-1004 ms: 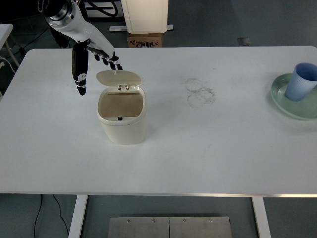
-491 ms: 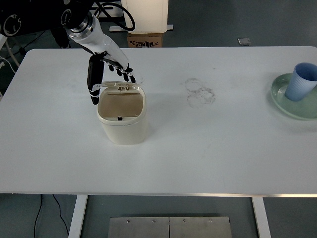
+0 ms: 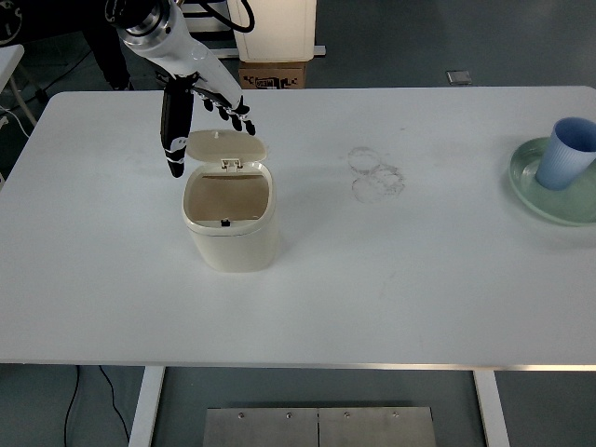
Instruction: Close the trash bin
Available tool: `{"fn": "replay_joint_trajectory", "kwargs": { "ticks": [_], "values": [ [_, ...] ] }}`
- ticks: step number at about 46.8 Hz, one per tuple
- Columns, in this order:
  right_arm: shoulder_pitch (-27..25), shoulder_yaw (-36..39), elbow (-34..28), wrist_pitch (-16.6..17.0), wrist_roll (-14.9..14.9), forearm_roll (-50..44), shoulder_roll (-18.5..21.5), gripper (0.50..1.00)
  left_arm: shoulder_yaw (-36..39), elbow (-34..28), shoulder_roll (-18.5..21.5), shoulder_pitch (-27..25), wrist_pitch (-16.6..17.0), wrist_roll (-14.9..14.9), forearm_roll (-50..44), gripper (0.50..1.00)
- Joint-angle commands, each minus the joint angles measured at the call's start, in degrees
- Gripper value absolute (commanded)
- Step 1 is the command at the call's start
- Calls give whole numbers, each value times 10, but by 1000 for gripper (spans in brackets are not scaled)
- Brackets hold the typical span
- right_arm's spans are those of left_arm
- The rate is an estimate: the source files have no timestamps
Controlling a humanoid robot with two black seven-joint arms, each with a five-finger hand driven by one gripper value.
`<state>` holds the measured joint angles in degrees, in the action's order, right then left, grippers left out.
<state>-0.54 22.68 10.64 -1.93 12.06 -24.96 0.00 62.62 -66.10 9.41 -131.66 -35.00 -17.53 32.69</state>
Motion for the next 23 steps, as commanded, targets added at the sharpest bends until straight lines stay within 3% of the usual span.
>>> {"fn": "replay_joint_trajectory", "kwargs": {
  "ticks": [1, 23],
  "values": [
    [0, 0, 0, 0, 0, 0, 0, 991, 2, -3, 1, -3, 0, 0, 0, 1000],
    [0, 0, 0, 0, 1, 0, 0, 991, 8, -9, 0, -4, 0, 0, -1, 1000]
  ]
}}
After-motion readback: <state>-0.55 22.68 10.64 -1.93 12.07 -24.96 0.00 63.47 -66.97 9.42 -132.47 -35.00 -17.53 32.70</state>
